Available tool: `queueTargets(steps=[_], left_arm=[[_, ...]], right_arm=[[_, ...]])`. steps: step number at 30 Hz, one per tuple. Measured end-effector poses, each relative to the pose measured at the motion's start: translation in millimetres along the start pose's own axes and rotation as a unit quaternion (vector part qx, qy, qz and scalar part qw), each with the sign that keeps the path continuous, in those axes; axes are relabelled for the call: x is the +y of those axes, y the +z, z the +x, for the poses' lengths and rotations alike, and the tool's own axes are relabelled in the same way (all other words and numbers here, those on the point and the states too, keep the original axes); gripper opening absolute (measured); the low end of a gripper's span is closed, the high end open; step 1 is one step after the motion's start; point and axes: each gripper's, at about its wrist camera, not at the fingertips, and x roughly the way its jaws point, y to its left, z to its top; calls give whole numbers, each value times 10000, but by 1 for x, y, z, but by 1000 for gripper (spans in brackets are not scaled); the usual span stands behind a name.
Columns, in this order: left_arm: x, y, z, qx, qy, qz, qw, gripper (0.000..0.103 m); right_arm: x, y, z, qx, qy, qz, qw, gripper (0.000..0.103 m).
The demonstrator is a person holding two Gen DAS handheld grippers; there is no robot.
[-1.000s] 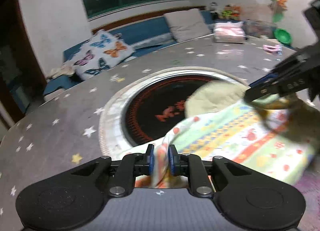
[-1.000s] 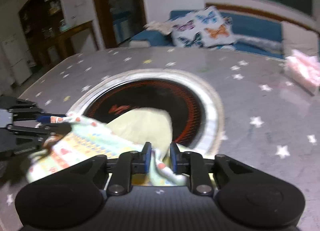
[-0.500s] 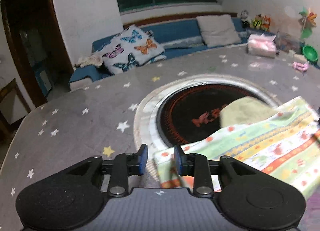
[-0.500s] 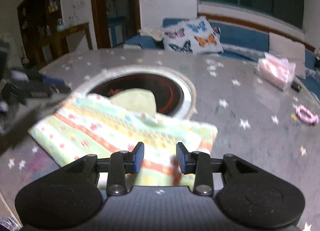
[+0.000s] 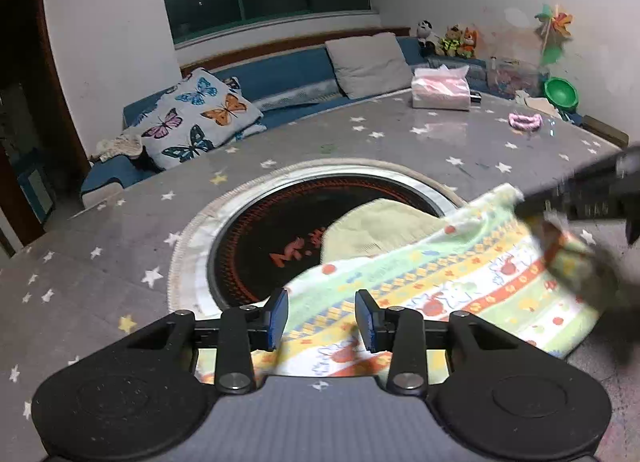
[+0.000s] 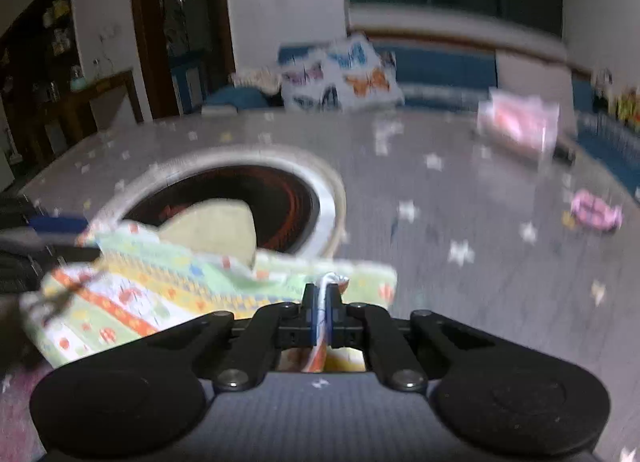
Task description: Fold clothes
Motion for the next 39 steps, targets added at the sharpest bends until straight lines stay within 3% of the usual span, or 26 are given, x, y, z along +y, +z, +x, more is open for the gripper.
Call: queueTargets(steps=[3, 8, 11, 16, 20, 25, 30, 37, 39], left_arm=[[-3, -5, 7, 80, 16, -8, 10000, 40], [-2, -11, 13, 181, 101, -73, 9998, 40], [-5, -10, 8, 99, 92, -29, 9999, 39], [-12, -1, 4, -50, -84, -59, 9999, 38], [-18, 2, 5, -64, -227, -45, 9997, 35], [-21, 6, 16, 14, -274, -60, 9996, 34], [-15, 9, 30, 151, -206, -239, 9994, 34], [3, 12, 46, 246, 42, -559, 9981, 36], [10, 10, 47, 256, 99, -707, 9971, 36]], right_arm=[[1, 7, -1, -203, -58, 15, 9998, 4], [-8, 2, 27, 45, -75, 307, 9995, 4], [-9, 0, 30, -68, -77, 357, 9993, 4], [-15, 0, 42, 15, -182, 480, 9987, 8], [-11, 6, 24, -209, -199, 396, 9988, 11], [10, 7, 12, -27, 281, -86, 9996, 11], [21, 4, 39, 288, 287, -210, 9990, 11], [19, 13, 61, 213, 203, -123, 9995, 12], [19, 15, 60, 180, 188, -125, 9996, 19]])
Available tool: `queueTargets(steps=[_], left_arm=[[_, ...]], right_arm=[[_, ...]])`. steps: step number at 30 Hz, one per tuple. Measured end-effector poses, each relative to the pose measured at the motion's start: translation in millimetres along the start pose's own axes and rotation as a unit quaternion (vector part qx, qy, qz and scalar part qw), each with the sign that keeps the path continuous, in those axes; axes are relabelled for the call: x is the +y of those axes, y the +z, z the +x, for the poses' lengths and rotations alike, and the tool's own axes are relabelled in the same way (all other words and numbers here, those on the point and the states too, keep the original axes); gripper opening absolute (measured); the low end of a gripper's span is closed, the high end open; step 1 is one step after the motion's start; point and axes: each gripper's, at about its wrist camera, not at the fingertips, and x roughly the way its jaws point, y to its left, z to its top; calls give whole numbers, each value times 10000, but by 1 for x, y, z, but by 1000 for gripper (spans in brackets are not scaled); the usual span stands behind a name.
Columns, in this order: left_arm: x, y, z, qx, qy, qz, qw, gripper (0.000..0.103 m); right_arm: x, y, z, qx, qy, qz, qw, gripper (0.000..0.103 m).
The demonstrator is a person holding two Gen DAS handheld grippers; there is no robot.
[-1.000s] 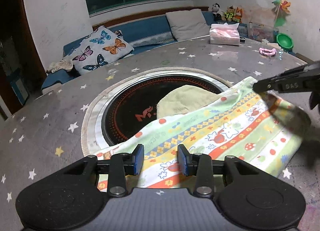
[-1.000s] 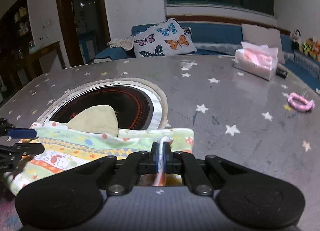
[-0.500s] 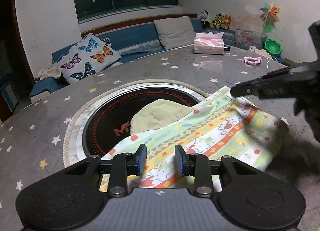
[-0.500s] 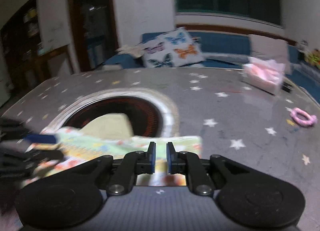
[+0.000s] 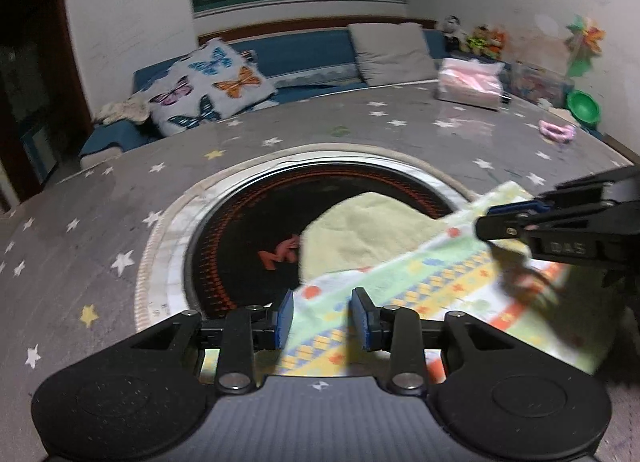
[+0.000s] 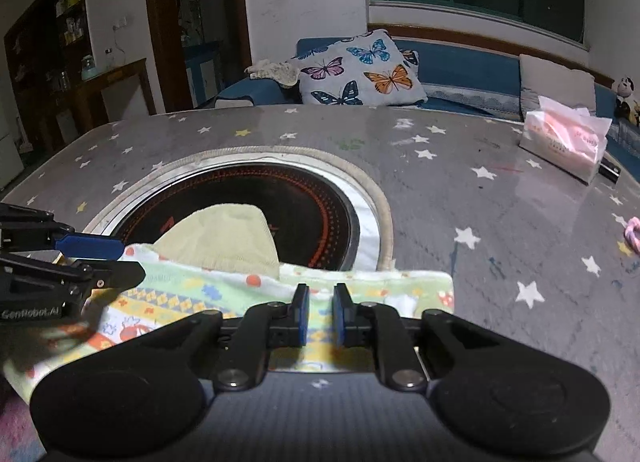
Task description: Fold clothes
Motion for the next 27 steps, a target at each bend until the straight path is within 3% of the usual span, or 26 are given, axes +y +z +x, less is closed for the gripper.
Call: queueTargets(steps=[6, 12, 18, 27], left_arm=[[3, -7, -22, -152, -20, -90, 9998, 35], [-16, -24, -51, -343, -216, 251, 9989, 35], [-26, -54, -61, -365, -229, 413, 9982, 35], [-28, -65, -76, -664, -252, 397, 9967, 39]], right_arm=[[15, -6, -29, -138, 224, -234, 9994, 37], [48, -27, -49, -110, 600, -678, 9958, 39], [79, -52, -63, -311, 576, -1329, 9890, 40], [89, -64, -78, -400, 662, -1386, 9873, 41]])
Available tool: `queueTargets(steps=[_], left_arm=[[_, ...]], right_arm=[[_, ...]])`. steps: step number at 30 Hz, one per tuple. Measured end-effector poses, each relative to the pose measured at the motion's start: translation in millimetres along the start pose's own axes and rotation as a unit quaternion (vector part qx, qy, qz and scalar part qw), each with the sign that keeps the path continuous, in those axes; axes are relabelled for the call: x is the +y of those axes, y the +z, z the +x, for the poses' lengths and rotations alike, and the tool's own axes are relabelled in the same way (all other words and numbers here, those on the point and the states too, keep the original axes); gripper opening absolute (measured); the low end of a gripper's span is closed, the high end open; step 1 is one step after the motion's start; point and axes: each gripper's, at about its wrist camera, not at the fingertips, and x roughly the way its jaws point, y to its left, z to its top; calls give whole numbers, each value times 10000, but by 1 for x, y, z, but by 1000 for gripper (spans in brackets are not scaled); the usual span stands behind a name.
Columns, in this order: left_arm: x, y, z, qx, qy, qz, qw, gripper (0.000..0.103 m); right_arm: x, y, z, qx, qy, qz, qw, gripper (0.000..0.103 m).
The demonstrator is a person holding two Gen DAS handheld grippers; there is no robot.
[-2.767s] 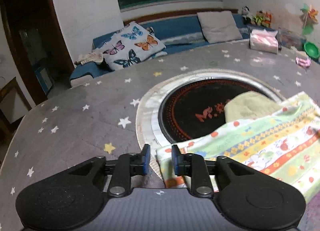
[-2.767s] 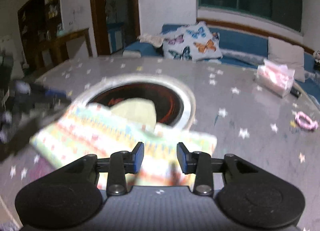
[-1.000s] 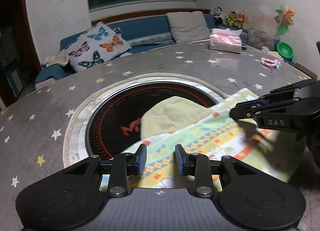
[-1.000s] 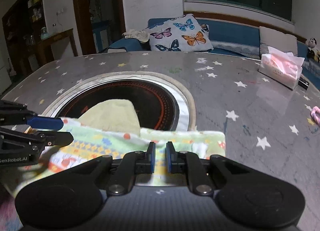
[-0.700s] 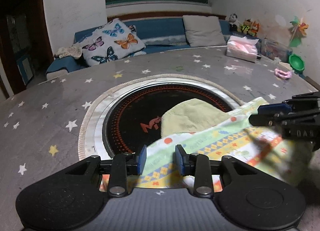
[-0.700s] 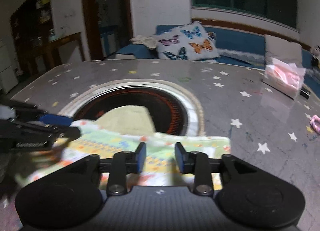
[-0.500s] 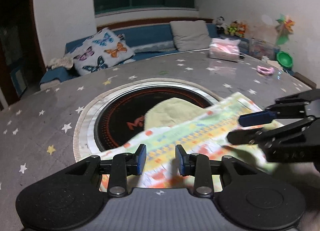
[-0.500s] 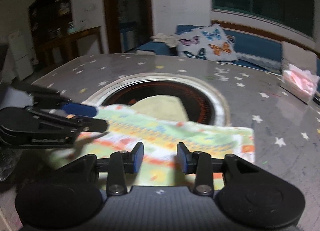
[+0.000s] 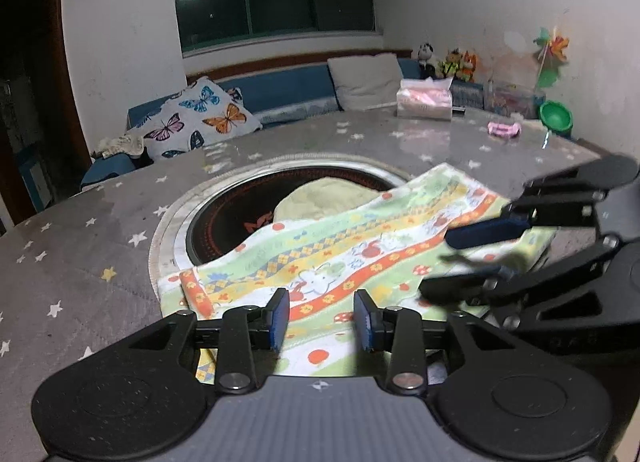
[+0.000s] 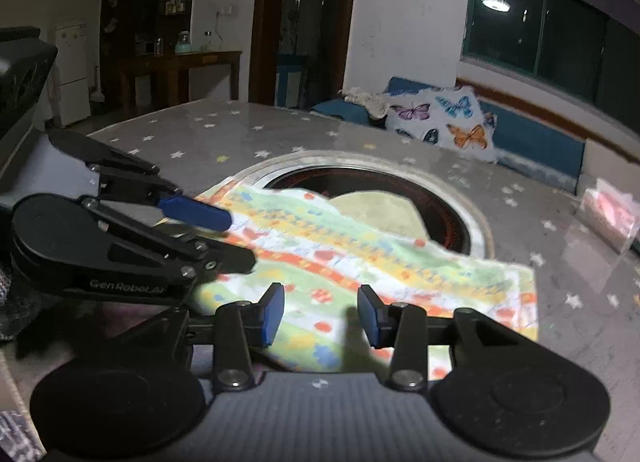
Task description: Fold clothes
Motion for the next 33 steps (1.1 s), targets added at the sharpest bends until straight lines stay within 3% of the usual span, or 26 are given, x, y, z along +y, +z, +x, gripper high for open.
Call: queueTargets(steps=[5, 16, 19, 28, 33], left_arm=[[-1, -10, 3, 12, 26, 11, 10000, 40], [9, -14, -2, -10, 31, -208, 9998, 48], [15, -14, -3, -8, 59, -305, 9995, 48], [45, -10, 3, 157, 113, -836, 9963, 48], [57, -4, 8, 295, 241, -851, 9956, 48]], right_arm=[[-6, -8, -4, 73, 128, 338, 9993, 41], [-54, -32, -30, 148, -554, 1102, 9923, 41], [-71, -37, -36, 142, -417, 1487, 9879, 36], [-72, -10, -18, 3, -558, 1210, 9911, 38], [-86, -7, 6, 279, -654, 1309, 9888, 39]])
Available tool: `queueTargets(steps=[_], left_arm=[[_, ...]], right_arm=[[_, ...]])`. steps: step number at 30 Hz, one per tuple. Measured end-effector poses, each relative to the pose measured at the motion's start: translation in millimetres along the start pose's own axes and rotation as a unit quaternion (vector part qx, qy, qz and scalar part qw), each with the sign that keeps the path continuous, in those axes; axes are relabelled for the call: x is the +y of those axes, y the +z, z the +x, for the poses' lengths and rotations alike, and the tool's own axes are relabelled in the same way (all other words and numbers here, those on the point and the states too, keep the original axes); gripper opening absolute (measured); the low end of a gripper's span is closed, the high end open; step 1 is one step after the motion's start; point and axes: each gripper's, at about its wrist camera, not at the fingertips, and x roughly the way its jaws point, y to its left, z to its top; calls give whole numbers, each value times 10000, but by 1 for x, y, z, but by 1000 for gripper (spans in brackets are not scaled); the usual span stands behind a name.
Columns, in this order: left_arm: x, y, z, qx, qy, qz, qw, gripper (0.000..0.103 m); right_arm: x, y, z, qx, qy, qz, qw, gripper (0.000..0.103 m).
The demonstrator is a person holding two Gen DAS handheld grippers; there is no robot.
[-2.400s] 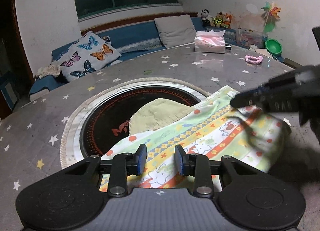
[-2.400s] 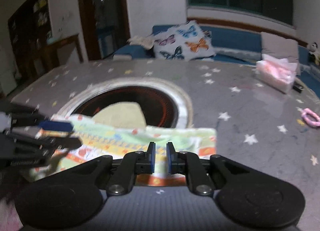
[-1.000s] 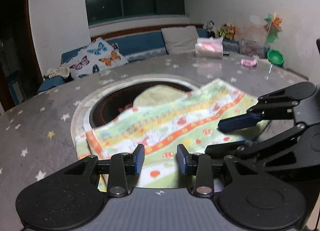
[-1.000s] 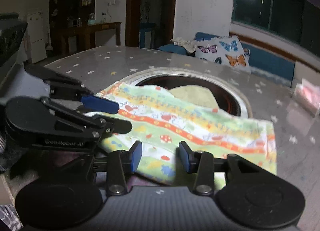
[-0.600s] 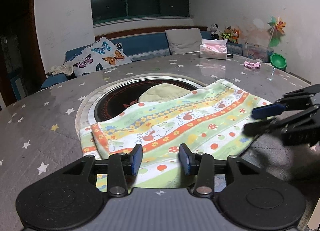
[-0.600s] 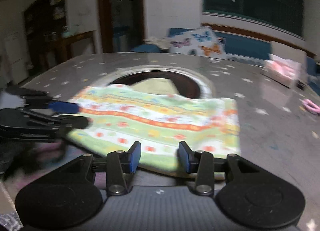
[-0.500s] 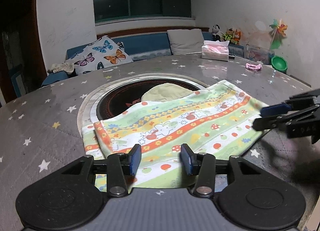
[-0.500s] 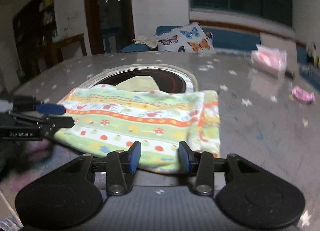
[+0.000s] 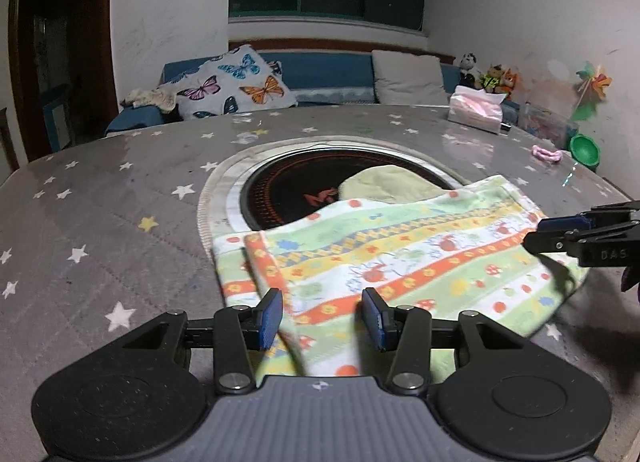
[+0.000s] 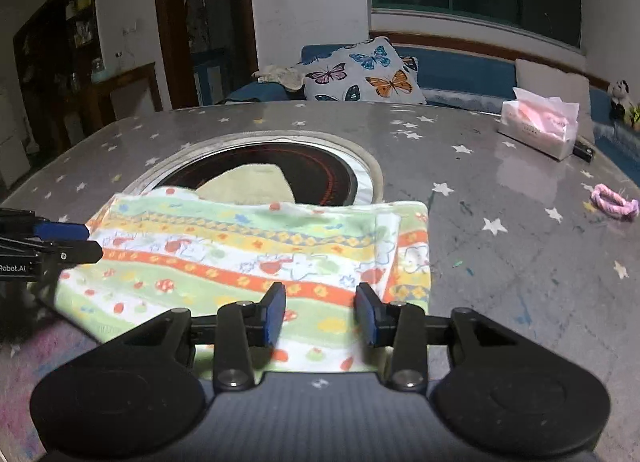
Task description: Fold clothes
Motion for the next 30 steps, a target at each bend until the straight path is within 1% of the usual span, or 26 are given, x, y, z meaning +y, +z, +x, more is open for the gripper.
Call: queueTargets(steps=[2, 4, 8, 10, 14, 16, 17, 20, 22, 23, 24, 25, 26, 27, 28, 30], left_arm=[[1, 7, 4, 24, 22, 26, 10000, 47], [0, 16, 9, 37, -39, 15, 10000, 41], [-6, 35, 23, 52, -205, 19, 9998, 37], [-9, 42, 32, 94, -250, 16, 9996, 31], [-9, 52, 55, 309, -216, -91, 9992, 29], [-6, 53, 65, 403, -99, -102, 9991, 29], [-5, 52, 68, 430, -52, -121, 9990, 29], [-1, 53, 66, 413, -33, -163, 9990, 31], [0, 53, 61, 348, -34, -181, 9992, 32], [1, 54, 58, 319, -32, -197, 9993, 34], [2, 54, 54, 265, -23, -217, 9994, 40], [3, 54, 50, 196, -11, -237, 9995, 49], [4, 54, 46, 126, 20, -262, 9996, 55], [6, 54, 42, 62, 68, -292, 9995, 68], [7, 53, 37, -8, 120, -327, 9994, 85], [12, 51, 27, -180, 190, -374, 9990, 103]], right_arm=[[0, 6, 0, -58, -31, -37, 10000, 39], [-1, 13, 2, -125, -16, -65, 9999, 39], [-4, 26, 18, -75, -33, -52, 10000, 39], [-7, 30, 25, -37, -66, -44, 10000, 39], [-15, 30, 37, 125, -151, 79, 9998, 40], [-16, 31, 38, 130, -155, 87, 9998, 43], [-16, 31, 37, 121, -152, 80, 9998, 45], [-12, 33, 33, 40, -97, 30, 9999, 60], [-7, 35, 30, -24, -60, -17, 10000, 66], [-4, 36, 30, -47, -14, -34, 10000, 72], [1, 37, 30, -78, 30, -66, 9999, 79], [5, 38, 30, -94, 47, -103, 9999, 82], [8, 40, 32, -97, 58, -149, 9998, 83], [13, 41, 33, -87, 71, -189, 9998, 85], [16, 42, 35, -77, 82, -211, 9997, 87], [24, 44, 39, -59, 89, -276, 9996, 95]])
